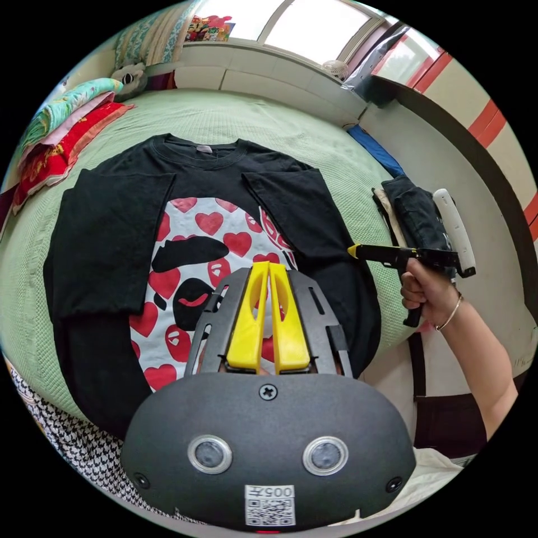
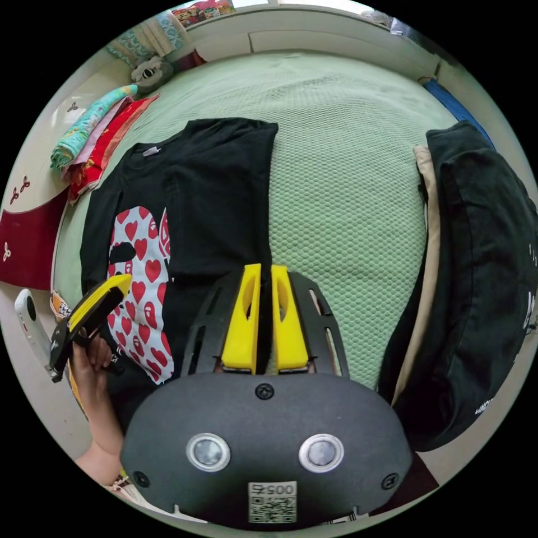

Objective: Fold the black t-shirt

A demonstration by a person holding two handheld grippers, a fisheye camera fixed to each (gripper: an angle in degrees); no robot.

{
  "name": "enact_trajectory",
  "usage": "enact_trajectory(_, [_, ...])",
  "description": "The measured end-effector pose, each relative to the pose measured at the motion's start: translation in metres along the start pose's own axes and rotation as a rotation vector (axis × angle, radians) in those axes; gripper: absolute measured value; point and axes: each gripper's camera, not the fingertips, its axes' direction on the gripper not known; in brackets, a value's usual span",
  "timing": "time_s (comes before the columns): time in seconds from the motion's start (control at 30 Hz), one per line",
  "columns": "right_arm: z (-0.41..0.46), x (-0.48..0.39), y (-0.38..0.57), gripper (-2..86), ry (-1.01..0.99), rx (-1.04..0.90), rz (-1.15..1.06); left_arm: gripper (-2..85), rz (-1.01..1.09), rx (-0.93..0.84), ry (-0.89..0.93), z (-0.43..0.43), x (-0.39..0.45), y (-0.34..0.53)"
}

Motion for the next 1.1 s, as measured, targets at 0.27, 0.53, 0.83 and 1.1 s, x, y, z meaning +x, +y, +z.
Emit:
enact_trajectory(0.27, [-0.025, -0.012, -0.014, 7.2, -0.058, 0.127, -0.052, -0.7, 0.057, 0.03, 0.043, -0.005, 0.003, -0.001])
enact_trajectory(0.53, [-0.02, -0.033, -0.068, 4.0, -0.03, 0.227, 0.017, -0.7, 0.078, 0.059, 0.123, -0.01, 0.002, -0.008])
enact_trajectory(0.83, [0.034, -0.055, -0.065, -1.1, 0.046, 0.225, 0.115, -0.6, 0.028, -0.016, 0.136, -0.018, -0.016, -0.008])
enact_trajectory(1.1, [0.033, -0.087, -0.062, -1.2, 0.169, 0.177, 0.0, -0.6, 0.041, 0.009, 0.092, -0.044, -0.025, -0.001])
